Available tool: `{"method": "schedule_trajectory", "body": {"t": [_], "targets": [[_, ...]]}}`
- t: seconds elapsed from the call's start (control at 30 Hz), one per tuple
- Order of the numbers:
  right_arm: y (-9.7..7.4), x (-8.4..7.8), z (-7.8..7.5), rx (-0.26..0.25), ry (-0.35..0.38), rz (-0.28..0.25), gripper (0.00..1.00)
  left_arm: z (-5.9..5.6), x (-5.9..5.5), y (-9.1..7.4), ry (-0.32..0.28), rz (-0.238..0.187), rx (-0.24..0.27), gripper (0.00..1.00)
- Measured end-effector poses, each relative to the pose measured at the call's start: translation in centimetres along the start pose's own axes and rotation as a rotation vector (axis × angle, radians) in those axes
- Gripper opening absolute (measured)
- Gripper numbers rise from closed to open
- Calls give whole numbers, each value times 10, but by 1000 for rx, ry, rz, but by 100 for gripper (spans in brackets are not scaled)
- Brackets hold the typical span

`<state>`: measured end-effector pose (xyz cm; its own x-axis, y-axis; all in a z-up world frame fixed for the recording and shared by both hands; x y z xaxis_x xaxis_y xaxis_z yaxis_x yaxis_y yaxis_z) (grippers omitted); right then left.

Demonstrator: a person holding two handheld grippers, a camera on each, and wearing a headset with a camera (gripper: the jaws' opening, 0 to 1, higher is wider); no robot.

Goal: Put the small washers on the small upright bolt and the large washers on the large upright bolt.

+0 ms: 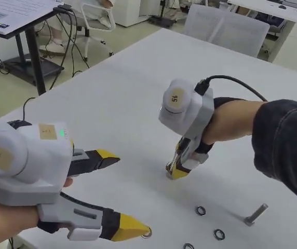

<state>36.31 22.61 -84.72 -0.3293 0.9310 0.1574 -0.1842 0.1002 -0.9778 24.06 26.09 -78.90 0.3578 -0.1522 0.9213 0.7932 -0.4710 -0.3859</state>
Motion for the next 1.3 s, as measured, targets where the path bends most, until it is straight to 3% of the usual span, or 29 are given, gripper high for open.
{"method": "schedule_trajectory", "body": {"t": [0.73,1.3], "targets": [[1,-6,-4,-10,16,-6,29,0,-2,1,-4,4,-3,82],[-6,-28,2,-20,65,-6,31,-2,-2,2,3,8,-10,82]]}}
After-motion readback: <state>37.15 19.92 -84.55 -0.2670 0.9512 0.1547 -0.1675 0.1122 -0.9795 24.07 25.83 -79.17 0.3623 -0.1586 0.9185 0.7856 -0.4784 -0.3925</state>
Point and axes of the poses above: the centre of the closed fingertips' face, and the gripper's own axes: y roughly forward along the fingers, z roughly to its left, x roughly out of its top, the point moved 1 cm from there along -y, roughly backward along the fingers, and after that the axes turned 10 degrees about x, right-handed, at the moved point
